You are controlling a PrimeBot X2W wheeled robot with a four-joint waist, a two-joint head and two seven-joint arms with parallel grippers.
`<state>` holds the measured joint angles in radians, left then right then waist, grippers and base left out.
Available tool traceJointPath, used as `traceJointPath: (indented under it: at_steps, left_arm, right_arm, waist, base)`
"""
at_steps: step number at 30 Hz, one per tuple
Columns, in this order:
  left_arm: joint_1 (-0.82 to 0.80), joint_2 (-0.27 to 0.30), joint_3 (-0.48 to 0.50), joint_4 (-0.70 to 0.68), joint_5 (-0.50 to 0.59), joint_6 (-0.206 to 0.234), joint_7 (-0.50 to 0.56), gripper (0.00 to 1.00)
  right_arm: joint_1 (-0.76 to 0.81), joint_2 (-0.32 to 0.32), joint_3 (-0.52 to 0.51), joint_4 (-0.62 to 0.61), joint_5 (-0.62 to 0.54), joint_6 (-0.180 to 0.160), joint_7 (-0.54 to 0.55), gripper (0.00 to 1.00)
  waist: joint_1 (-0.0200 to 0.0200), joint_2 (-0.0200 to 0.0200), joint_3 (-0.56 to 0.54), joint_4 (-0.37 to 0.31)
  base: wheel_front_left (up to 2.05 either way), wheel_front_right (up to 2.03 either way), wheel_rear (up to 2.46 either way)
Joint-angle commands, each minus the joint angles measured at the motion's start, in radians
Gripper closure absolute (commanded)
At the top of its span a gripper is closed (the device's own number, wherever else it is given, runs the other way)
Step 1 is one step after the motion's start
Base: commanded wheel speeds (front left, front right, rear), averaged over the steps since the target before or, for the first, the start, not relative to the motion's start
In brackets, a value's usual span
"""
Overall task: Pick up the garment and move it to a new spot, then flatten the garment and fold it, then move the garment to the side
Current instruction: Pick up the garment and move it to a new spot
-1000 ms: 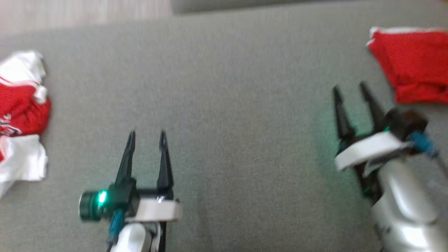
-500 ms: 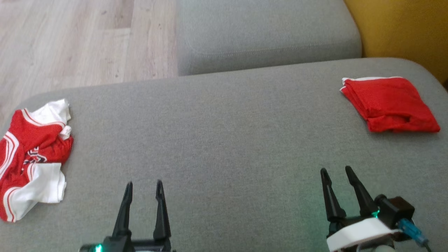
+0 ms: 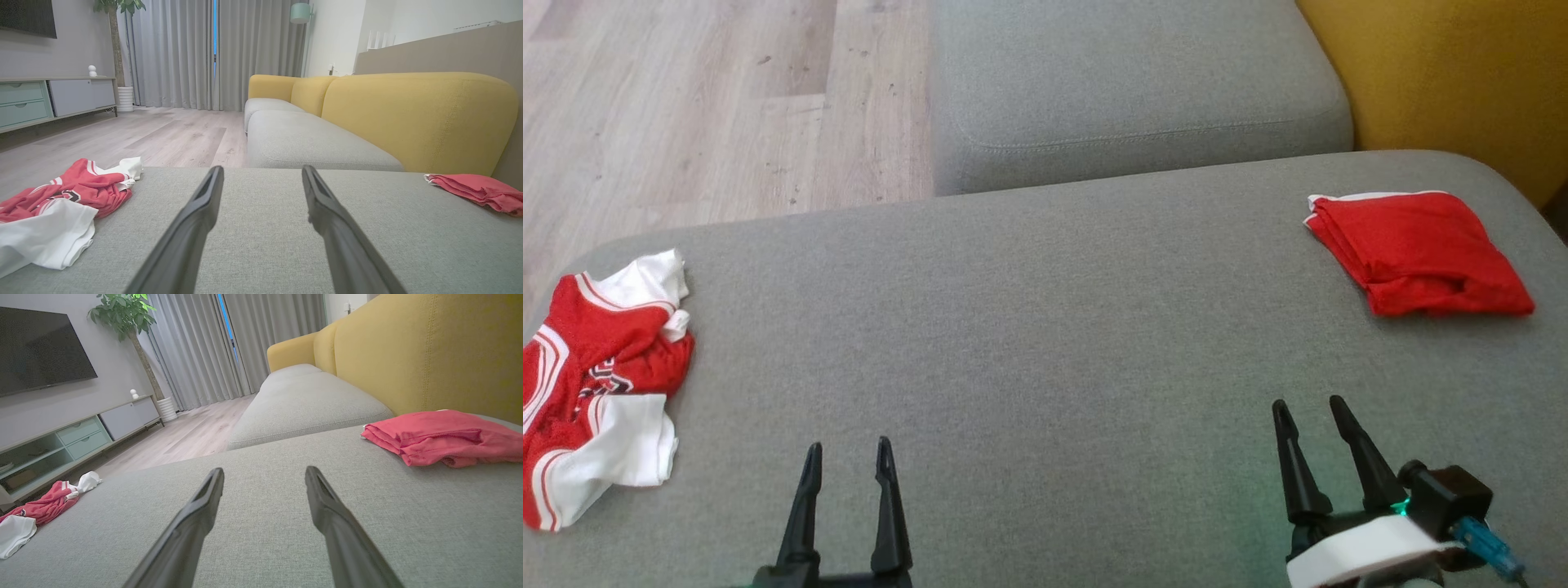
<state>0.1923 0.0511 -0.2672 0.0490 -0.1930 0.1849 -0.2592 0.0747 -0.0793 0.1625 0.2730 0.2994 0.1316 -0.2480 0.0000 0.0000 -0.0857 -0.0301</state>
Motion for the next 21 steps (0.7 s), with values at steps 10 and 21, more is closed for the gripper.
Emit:
traceJointPath:
  at_steps: [10, 21]
  left_arm:
    - [-0.019, -0.001, 0.031, -0.016, -0.005, -0.002, -0.003, 0.0]
    - [-0.028, -0.001, 0.037, -0.004, 0.012, -0.013, -0.003, 0.0]
  right_arm:
    - [-0.006, -0.017, 0.025, -0.033, 0.006, -0.001, -0.014, 0.0]
    - [0.013, -0.008, 0.03, -0.049, 0.006, -0.001, -0.014, 0.0]
  waist:
    - [0.0, 0.0, -0.006, 0.0]
    - [0.0, 0.0, -0.007, 0.089]
  base:
    - [0.0, 0.0, 0.0]
    - [0.0, 0.0, 0.0]
